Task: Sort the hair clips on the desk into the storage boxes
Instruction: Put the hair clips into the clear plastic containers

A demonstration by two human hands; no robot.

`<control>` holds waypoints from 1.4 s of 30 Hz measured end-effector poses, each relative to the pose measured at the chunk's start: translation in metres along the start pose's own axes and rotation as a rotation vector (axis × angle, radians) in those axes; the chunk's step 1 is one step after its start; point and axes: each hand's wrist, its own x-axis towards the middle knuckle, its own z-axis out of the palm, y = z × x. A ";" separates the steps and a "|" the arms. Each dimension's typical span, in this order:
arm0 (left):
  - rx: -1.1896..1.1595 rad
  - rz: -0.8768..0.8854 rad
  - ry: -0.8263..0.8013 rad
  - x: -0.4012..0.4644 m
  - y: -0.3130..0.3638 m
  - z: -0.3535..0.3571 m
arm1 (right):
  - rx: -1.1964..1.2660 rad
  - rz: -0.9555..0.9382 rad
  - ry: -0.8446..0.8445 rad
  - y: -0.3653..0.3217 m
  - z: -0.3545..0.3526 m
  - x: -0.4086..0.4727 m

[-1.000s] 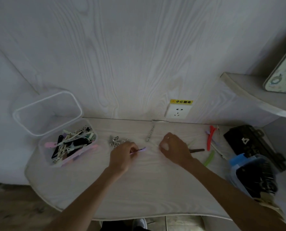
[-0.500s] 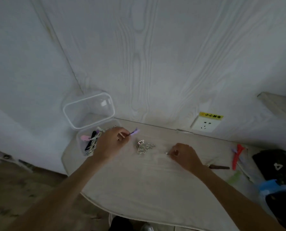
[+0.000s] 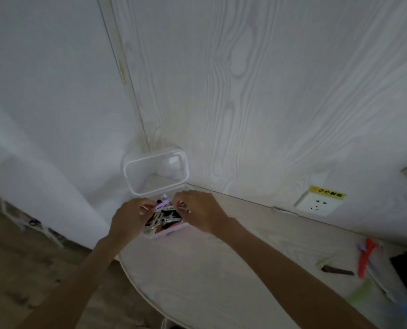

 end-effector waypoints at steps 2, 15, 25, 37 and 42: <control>-0.001 0.006 -0.022 0.001 -0.002 0.002 | -0.012 0.016 -0.087 0.006 0.016 0.009; -0.031 0.481 -0.155 0.009 0.133 0.101 | -0.288 0.823 0.145 0.181 -0.011 -0.178; 0.401 0.750 -0.510 -0.001 0.202 0.229 | -0.137 0.897 0.308 0.142 -0.028 -0.261; 0.264 0.735 -0.600 -0.043 0.253 0.251 | 0.213 1.530 0.360 0.137 -0.020 -0.243; 0.299 0.703 -0.721 -0.029 0.258 0.256 | 0.245 1.346 0.392 0.135 -0.029 -0.254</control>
